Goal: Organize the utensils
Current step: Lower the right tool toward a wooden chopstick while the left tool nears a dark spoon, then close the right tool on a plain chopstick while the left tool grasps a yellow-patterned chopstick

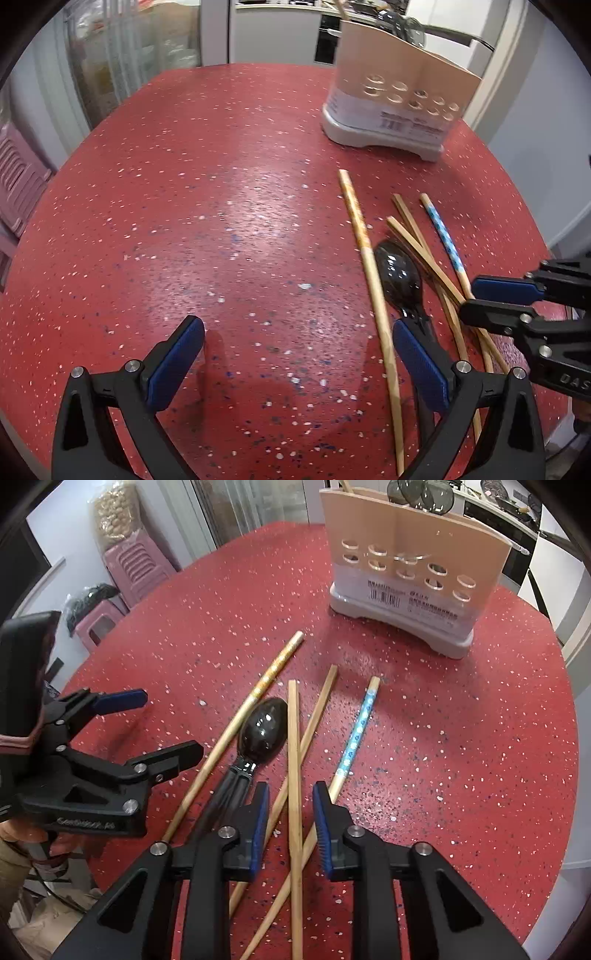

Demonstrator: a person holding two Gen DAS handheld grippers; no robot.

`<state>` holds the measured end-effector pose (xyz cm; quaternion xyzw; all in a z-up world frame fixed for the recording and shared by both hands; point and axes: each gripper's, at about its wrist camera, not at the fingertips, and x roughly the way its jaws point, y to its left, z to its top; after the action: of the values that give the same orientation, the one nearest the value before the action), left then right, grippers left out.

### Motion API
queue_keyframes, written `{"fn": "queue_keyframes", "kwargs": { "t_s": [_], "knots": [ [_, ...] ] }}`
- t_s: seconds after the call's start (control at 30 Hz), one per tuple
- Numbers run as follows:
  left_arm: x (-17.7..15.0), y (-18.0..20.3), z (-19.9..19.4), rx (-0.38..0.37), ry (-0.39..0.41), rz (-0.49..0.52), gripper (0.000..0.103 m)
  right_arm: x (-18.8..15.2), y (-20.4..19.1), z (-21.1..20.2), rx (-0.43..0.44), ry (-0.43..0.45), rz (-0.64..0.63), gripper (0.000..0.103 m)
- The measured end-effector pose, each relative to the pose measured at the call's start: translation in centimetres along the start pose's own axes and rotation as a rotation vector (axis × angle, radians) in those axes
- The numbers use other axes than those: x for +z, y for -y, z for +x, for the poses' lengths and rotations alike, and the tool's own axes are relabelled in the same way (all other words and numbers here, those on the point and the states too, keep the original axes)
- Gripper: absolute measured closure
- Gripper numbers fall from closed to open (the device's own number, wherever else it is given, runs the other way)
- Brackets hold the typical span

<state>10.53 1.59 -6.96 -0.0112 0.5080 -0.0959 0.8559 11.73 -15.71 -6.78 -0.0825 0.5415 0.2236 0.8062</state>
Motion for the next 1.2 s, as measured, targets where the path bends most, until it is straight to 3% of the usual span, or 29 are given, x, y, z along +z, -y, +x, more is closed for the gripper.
{"fn": "queue_keyframes", "kwargs": {
  "t_s": [0.13, 0.47, 0.87, 1.03, 1.2],
  "knots": [
    [0.1, 0.7, 0.6, 0.012, -0.016, 0.026, 0.000, -0.1, 0.0, 0.5, -0.012, -0.013, -0.006, 0.085],
    [0.8, 1.7, 1.8, 0.064, -0.029, 0.068, 0.000, -0.4, -0.7, 0.4, -0.078, -0.024, -0.083, 0.085],
    [2.4, 1.9, 2.7, 0.073, -0.039, 0.074, 0.000, 0.1, -2.6, 1.4, -0.144, -0.076, -0.213, 0.086],
    [3.3, 2.8, 2.7, 0.059, -0.045, 0.121, 0.000, 0.0, -3.0, 1.6, -0.180, -0.102, -0.247, 0.086],
    [4.5, 3.8, 3.0, 0.041, -0.081, 0.140, 0.005, 0.1, -3.2, 1.7, -0.184, -0.092, -0.236, 0.097]
  ]
}}
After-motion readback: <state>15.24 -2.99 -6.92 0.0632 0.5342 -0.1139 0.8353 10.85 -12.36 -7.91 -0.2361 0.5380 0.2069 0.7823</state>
